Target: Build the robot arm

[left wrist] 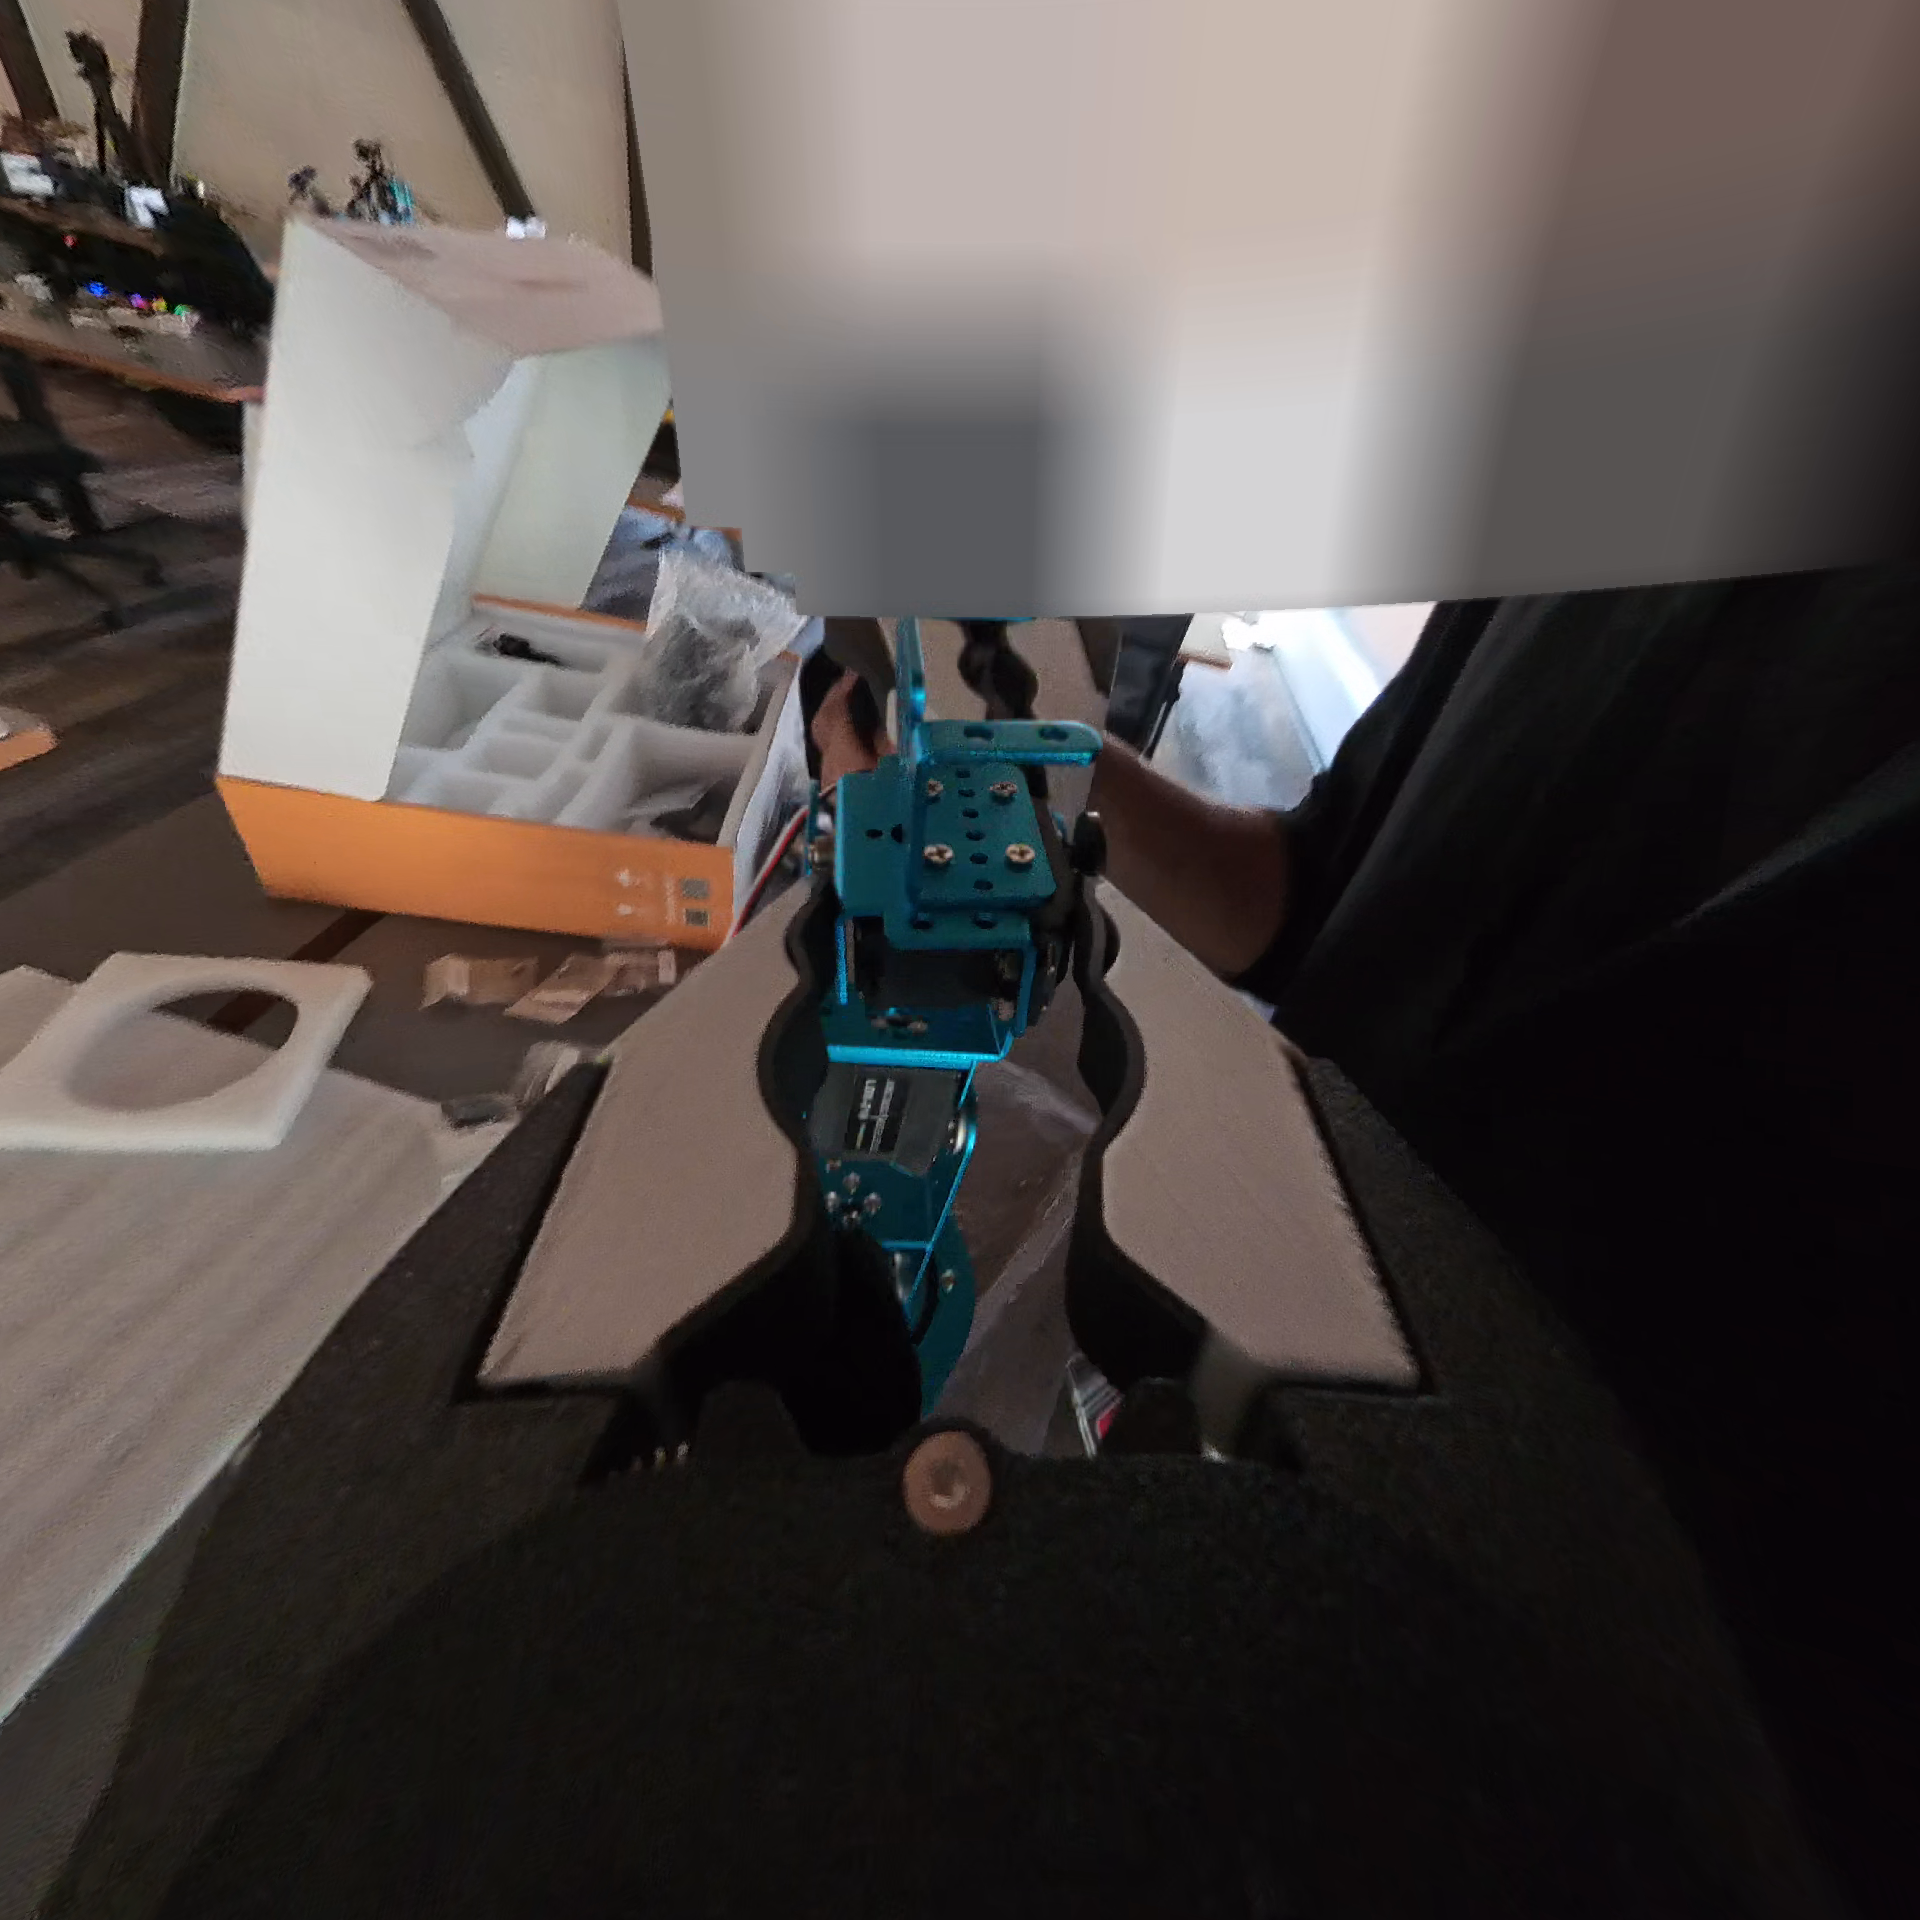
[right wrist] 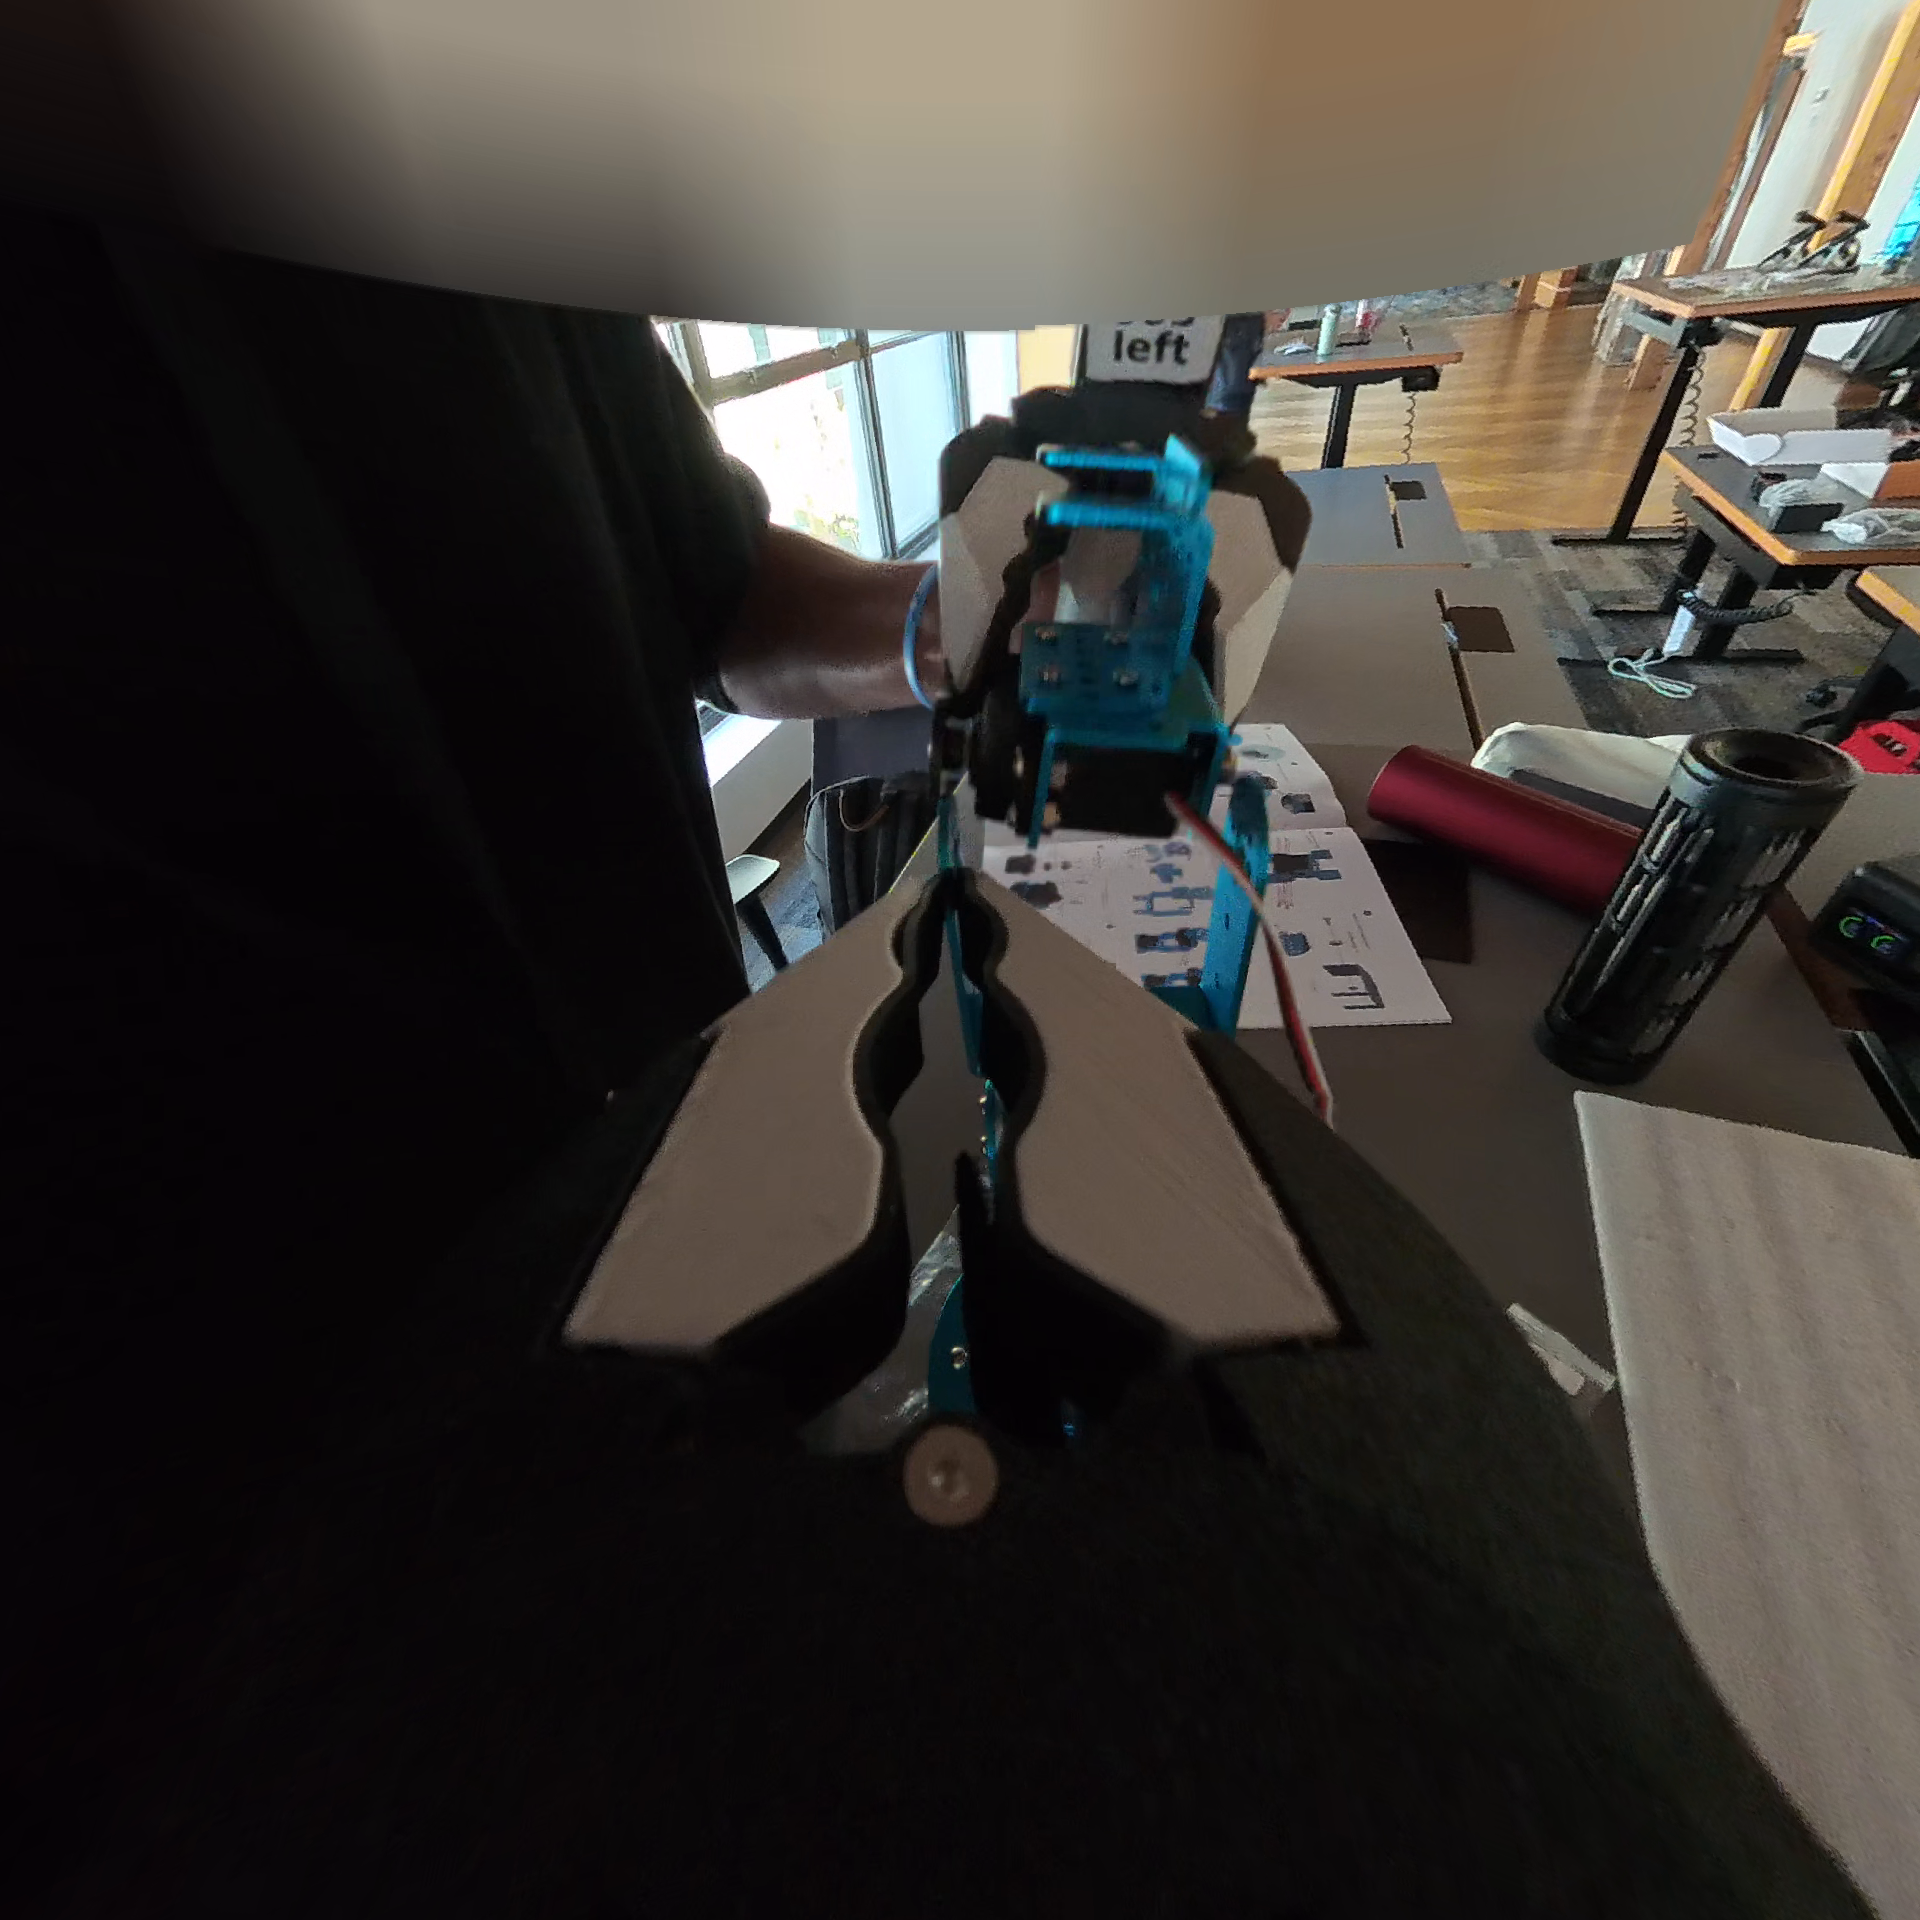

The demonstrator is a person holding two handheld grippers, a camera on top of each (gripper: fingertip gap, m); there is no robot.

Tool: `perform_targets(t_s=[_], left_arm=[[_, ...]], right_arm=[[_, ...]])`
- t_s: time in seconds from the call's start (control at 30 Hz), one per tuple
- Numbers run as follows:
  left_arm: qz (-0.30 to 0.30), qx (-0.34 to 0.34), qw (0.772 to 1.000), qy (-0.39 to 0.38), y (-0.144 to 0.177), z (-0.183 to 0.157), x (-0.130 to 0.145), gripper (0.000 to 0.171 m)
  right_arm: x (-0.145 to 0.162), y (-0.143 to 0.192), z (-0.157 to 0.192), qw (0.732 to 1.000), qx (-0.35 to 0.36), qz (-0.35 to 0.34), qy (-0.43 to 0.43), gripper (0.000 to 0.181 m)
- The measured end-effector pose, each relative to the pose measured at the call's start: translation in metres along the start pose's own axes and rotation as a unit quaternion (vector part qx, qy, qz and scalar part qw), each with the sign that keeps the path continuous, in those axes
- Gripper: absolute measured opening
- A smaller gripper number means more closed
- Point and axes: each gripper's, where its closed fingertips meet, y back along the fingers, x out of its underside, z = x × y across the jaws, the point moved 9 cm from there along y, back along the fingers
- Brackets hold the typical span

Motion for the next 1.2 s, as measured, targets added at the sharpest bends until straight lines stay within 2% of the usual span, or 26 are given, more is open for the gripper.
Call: perform_targets(t_s=[0.07, 0.17, 0.3, 0.4, 0.5, 0.57, 0.67, 0.77, 0.83, 0.97, 1.1, 1.2], left_arm=[[-0.022, 0.006, 1.000, 0.013, 0.003, 0.007, -0.001, 0.045], [-0.030, -0.007, 1.000, 0.001, 0.002, 0.010, -0.003, 0.045], [-0.017, -0.032, 0.999, -0.032, -0.009, 0.006, -0.005, 0.045], [0.007, -0.067, 0.994, -0.084, -0.013, -0.002, -0.008, 0.045], [0.033, -0.095, 0.986, -0.136, -0.014, -0.009, -0.007, 0.045], [0.027, -0.092, 0.987, -0.127, -0.012, -0.008, -0.006, 0.046], [0.018, -0.084, 0.989, -0.121, -0.010, -0.007, -0.002, 0.045], [0.003, -0.086, 0.989, -0.121, -0.011, -0.009, -0.004, 0.045], [0.004, -0.106, 0.985, -0.139, -0.012, -0.012, -0.002, 0.045], [-0.005, -0.147, 0.973, -0.177, -0.014, -0.021, 0.005, 0.045], [-0.012, -0.191, 0.957, -0.220, -0.017, -0.028, 0.011, 0.045], [-0.031, -0.205, 0.960, -0.188, -0.020, -0.032, 0.014, 0.045]], right_arm=[[0.002, 0.004, -0.003, 1.000, 0.001, -0.011, -0.013, 0.003], [-0.001, 0.012, -0.004, 0.998, 0.017, -0.041, -0.042, 0.021], [-0.009, 0.017, -0.003, 0.992, 0.096, -0.053, -0.059, 0.034], [-0.015, 0.014, 0.006, 0.986, 0.150, -0.036, -0.061, 0.033], [-0.017, 0.005, 0.016, 0.983, 0.170, -0.016, -0.067, 0.037], [-0.017, 0.001, 0.021, 0.979, 0.195, -0.004, -0.067, 0.040], [-0.018, -0.002, 0.028, 0.969, 0.238, 0.000, -0.067, 0.035], [-0.019, -0.007, 0.033, 0.953, 0.294, 0.019, -0.072, 0.043], [-0.023, -0.008, 0.038, 0.942, 0.328, 0.013, -0.070, 0.044], [-0.012, -0.016, 0.049, 0.918, 0.386, 0.027, -0.090, 0.060], [0.003, -0.041, 0.054, 0.873, 0.478, 0.038, -0.090, 0.046], [0.015, -0.058, 0.053, 0.835, 0.541, 0.016, -0.094, 0.035]])
